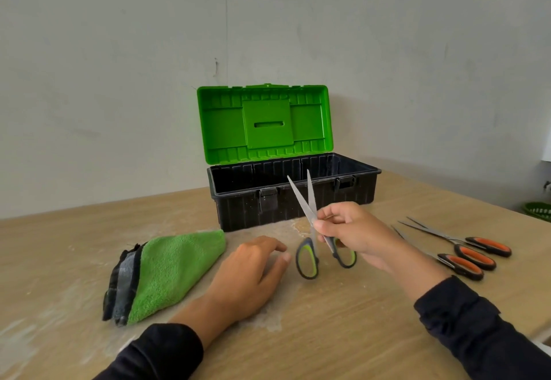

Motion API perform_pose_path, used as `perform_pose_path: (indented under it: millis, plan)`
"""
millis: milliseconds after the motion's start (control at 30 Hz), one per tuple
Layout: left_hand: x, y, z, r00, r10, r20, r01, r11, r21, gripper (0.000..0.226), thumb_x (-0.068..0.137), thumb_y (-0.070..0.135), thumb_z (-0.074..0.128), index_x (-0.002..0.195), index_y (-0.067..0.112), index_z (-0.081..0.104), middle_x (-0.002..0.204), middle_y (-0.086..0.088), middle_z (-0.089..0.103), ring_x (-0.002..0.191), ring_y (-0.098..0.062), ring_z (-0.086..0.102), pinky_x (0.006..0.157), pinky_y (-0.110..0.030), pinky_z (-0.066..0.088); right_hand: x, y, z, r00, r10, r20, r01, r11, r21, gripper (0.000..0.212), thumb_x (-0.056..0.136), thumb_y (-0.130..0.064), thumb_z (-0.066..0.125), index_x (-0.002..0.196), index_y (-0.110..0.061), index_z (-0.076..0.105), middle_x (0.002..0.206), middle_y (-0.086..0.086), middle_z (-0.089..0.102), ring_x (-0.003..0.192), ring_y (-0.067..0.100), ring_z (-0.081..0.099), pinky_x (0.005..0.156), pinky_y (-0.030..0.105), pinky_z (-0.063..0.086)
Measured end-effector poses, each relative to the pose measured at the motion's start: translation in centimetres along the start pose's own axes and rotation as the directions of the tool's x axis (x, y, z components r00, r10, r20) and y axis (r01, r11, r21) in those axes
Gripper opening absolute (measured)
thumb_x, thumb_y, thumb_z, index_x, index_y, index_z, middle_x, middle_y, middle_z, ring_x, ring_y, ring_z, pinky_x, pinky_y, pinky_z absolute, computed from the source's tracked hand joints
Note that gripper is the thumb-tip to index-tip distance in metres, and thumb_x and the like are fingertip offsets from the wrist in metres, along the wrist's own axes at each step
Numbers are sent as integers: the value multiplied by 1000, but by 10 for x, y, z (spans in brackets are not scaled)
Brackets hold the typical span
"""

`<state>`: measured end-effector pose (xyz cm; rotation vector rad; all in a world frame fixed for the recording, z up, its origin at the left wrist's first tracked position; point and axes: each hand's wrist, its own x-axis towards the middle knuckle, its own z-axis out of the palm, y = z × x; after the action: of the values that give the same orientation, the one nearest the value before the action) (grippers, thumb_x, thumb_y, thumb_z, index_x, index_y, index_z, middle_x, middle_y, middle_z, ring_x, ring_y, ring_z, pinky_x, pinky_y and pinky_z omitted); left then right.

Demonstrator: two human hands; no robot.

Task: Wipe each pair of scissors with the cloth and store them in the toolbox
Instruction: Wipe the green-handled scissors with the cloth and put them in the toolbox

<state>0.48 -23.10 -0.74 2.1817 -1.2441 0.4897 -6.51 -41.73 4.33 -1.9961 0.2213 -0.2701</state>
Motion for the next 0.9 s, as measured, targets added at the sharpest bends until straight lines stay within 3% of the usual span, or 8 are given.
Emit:
perform_pose_path:
  millis: [67, 200, 333, 433, 533, 667, 900]
  plan:
    - [1, 3, -3, 999, -6, -53, 3, 999, -51, 44, 86, 55, 34, 99, 23, 62, 94, 11, 67, 89, -3, 60, 77, -30, 48, 3, -5, 14, 999, -23, -43, 28, 993, 113, 7, 90, -13, 58, 96, -11, 61, 75, 0, 64, 71, 9, 61, 69, 24, 46]
    - [4, 7, -9, 974, -99, -204, 76, 990, -116, 21, 84, 38, 53, 86, 22, 67, 73, 12, 63, 73, -1, 59, 60, -12, 44, 8, -16, 27, 991, -54, -120, 82, 966, 246, 3, 88, -10, 62, 87, -12, 62, 76, 2, 64, 62, 5, 64, 58, 18, 50]
    - [6, 5, -20, 920, -245, -307, 192, 962, -192, 11, 84, 14, 63, 84, 20, 72, 66, 9, 66, 62, -6, 61, 58, -10, 44, 13, -22, 28, 979, -69, -192, 108, 974, 197, 2, 81, -11, 69, 82, -13, 69, 74, 2, 70, 62, 7, 66, 70, 23, 51]
    - [8, 6, -27, 895, -318, -313, 239, 934, -264, 12, 84, 17, 62, 77, 21, 70, 59, 12, 63, 66, -3, 60, 56, -8, 43, 18, -26, 32, 974, -33, -223, 99, 952, 290, 5, 80, -9, 69, 78, -14, 71, 77, 4, 72, 67, 12, 69, 76, 30, 54]
    - [8, 9, -29, 901, -335, -274, 240, 913, -329, 7, 83, 21, 65, 78, 24, 69, 65, 15, 65, 68, 4, 60, 58, -6, 43, 21, -31, 42, 968, -27, -248, 121, 920, 372, 1, 80, -11, 70, 80, -12, 71, 78, 6, 72, 71, 15, 70, 74, 31, 54]
    - [11, 5, -33, 891, -356, -283, 238, 895, -376, 8, 79, 12, 70, 81, 20, 70, 69, 9, 69, 66, 0, 63, 58, -6, 46, 23, -37, 51, 964, -47, -261, 161, 886, 435, 6, 79, -12, 72, 85, -10, 71, 80, 6, 72, 72, 16, 70, 71, 29, 54]
    - [14, -2, -49, 883, -368, -293, 283, 913, -294, 17, 77, 3, 66, 86, 17, 71, 71, 6, 68, 64, -5, 63, 59, -9, 49, 30, -46, 57, 960, -115, -256, 217, 883, 416, 6, 76, -8, 74, 80, -6, 70, 77, 9, 73, 64, 16, 70, 61, 25, 51]
